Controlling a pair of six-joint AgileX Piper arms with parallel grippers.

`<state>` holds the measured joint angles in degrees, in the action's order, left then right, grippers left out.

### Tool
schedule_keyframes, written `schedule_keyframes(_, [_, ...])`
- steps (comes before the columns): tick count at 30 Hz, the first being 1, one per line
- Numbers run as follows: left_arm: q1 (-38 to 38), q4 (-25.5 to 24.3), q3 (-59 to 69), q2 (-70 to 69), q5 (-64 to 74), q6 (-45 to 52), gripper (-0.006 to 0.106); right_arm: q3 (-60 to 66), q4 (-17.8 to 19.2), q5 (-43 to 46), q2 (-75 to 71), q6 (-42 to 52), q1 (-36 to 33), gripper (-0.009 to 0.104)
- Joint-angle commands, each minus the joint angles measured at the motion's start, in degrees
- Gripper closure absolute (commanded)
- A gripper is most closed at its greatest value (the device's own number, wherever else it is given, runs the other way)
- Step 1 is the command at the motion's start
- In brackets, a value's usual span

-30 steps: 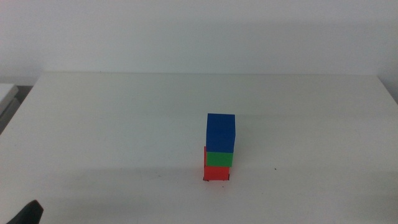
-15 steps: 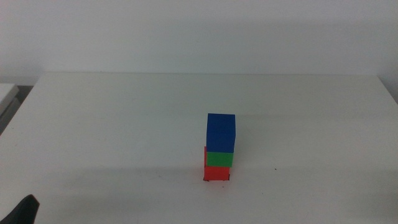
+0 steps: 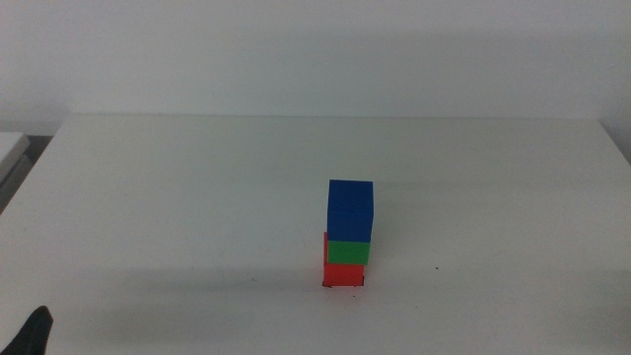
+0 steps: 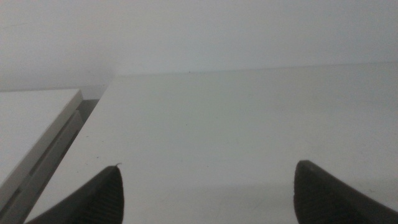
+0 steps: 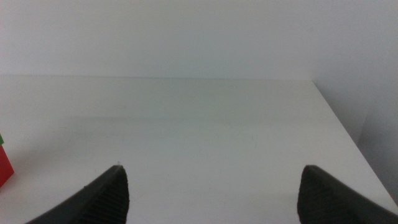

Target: Stack red cubes first, then green, then blue cubes in a specific spot.

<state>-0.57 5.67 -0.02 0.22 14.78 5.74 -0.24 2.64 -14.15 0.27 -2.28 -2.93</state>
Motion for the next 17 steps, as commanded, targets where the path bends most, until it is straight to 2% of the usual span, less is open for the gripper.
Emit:
schedule_keyframes(1, [0.09, -0.72, 0.02, -0.22, -0.82, 0.06, 0.007, 0.24, -0.01, 0.48, -0.27, 0.61, 0.22, 0.002])
schedule_keyframes(17, [0.09, -1.37, 0.02, -0.22, -2.80, 0.28, 0.007, 0.24, -0.01, 0.48, -0.27, 0.61, 0.22, 0.002])
